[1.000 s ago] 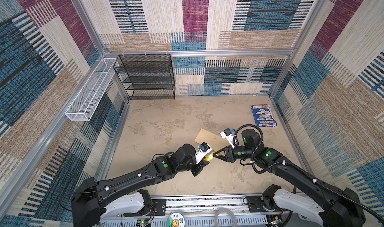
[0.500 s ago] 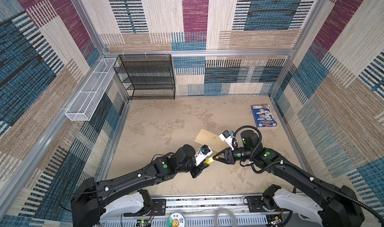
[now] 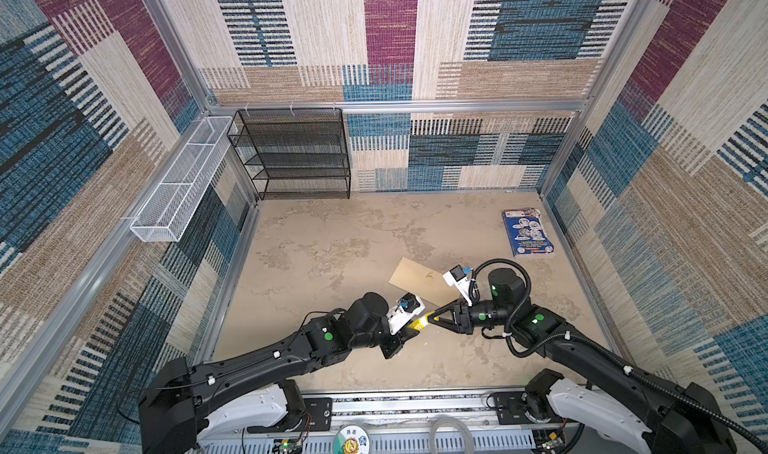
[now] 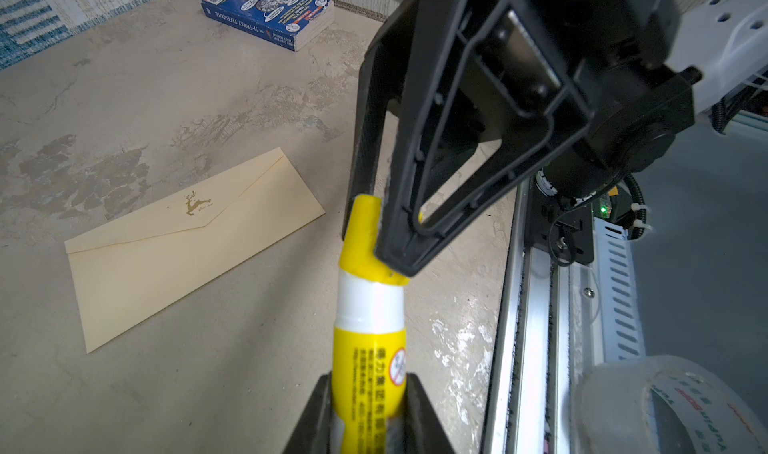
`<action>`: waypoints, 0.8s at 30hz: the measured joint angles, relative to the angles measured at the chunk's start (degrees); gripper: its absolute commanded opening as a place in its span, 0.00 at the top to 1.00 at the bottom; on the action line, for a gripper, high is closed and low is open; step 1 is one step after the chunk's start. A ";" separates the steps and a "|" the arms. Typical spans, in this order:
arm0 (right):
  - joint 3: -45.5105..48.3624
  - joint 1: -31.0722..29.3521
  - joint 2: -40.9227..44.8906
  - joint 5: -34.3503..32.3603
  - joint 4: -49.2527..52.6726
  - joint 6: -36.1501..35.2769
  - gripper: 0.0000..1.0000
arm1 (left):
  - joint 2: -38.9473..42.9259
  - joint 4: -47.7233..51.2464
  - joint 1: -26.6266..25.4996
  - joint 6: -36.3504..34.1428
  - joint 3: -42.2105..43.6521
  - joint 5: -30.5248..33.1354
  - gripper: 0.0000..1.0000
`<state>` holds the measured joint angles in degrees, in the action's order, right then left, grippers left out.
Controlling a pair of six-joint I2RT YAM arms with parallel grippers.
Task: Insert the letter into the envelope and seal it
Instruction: 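Press the yellow cap down over the glue stick tip with the right gripper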
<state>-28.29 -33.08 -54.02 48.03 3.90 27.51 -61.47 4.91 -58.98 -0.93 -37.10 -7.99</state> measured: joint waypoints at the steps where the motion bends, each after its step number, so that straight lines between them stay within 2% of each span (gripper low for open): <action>1: 0.31 0.00 0.15 0.22 -0.55 0.28 0.71 | 0.22 -0.63 0.00 0.13 0.33 -0.09 1.00; 10: 0.42 0.11 0.61 2.54 -1.49 0.04 0.71 | 0.28 -1.55 0.11 0.31 -0.02 -3.08 1.00; 24: -1.36 0.13 -3.96 5.64 -0.50 -1.64 0.75 | -1.79 4.17 0.20 -3.78 -3.72 -2.67 1.00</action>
<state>-29.65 -32.95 -57.98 53.67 3.40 25.87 -63.26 9.08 -58.78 -4.71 -40.82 -10.66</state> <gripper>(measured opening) 0.274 0.278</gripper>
